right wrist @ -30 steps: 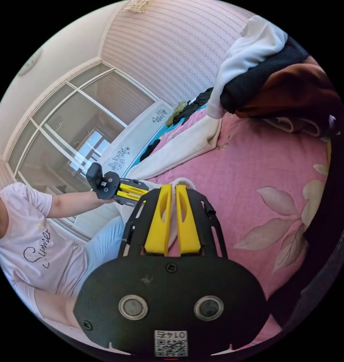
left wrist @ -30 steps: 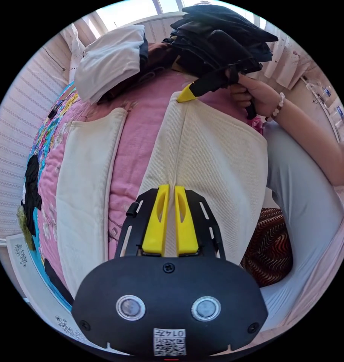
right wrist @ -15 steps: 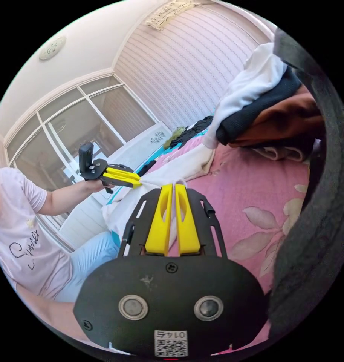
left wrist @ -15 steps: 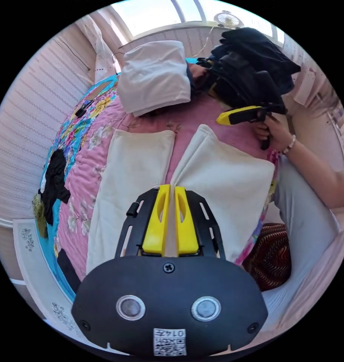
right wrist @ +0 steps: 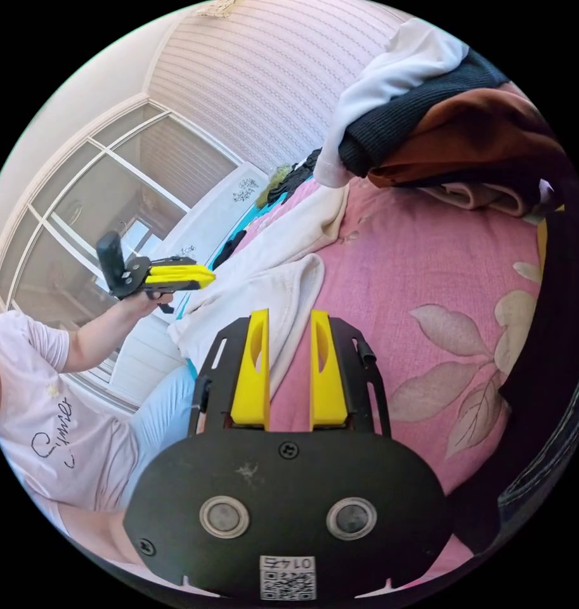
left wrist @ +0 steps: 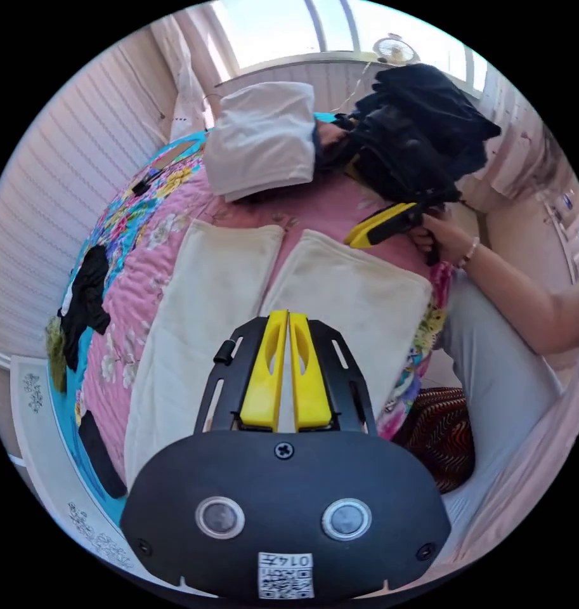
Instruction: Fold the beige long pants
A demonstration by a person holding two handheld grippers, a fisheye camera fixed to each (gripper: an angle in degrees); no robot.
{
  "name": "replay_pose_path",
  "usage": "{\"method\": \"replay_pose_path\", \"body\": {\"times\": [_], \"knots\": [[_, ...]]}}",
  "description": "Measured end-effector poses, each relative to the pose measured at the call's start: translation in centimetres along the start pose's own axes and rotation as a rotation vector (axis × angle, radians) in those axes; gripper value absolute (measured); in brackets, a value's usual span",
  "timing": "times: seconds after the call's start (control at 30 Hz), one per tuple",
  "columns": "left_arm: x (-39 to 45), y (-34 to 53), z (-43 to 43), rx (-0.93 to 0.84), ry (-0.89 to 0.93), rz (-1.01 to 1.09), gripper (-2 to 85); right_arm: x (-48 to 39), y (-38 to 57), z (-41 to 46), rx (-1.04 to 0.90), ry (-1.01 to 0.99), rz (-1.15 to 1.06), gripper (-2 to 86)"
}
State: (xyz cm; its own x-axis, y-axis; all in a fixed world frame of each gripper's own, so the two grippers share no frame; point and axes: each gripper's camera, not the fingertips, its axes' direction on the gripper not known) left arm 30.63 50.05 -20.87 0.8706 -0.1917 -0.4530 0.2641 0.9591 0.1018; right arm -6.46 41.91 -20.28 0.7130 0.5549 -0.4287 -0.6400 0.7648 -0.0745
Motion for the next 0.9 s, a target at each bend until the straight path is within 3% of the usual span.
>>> {"method": "replay_pose_path", "body": {"times": [0.1, 0.2, 0.27, 0.5, 0.6, 0.73, 0.9], "knots": [[6.7, 1.8, 0.1, 0.004, 0.063, 0.095, 1.6, -1.4, -0.2, 0.7, -0.008, 0.026, 0.001, 9.8], [10.7, 3.4, 2.9, -0.024, -0.010, 0.133, 5.4, -2.8, -0.5, 1.6, -0.020, 0.040, 0.004, 10.4], [11.3, 3.9, 4.8, -0.098, -0.041, 0.136, 5.8, -4.0, -0.6, 2.6, -0.039, 0.017, -0.001, 10.8], [10.0, 7.1, 3.2, -0.070, 0.030, 0.061, -0.1, -8.1, -1.8, 5.7, -0.158, -0.051, -0.029, 4.2], [10.1, 7.7, -0.4, 0.044, 0.143, 0.080, -0.7, -11.7, -2.0, 4.8, -0.098, 0.082, -0.107, 3.5], [11.3, 9.1, -1.4, 0.078, 0.090, 0.168, -0.9, -16.9, -2.1, 4.7, -0.080, 0.311, -0.162, 3.7], [9.1, 13.6, 0.7, 0.070, 0.247, 0.024, -0.7, -19.0, -2.3, 5.7, -0.117, 0.296, -0.044, 3.9]]}}
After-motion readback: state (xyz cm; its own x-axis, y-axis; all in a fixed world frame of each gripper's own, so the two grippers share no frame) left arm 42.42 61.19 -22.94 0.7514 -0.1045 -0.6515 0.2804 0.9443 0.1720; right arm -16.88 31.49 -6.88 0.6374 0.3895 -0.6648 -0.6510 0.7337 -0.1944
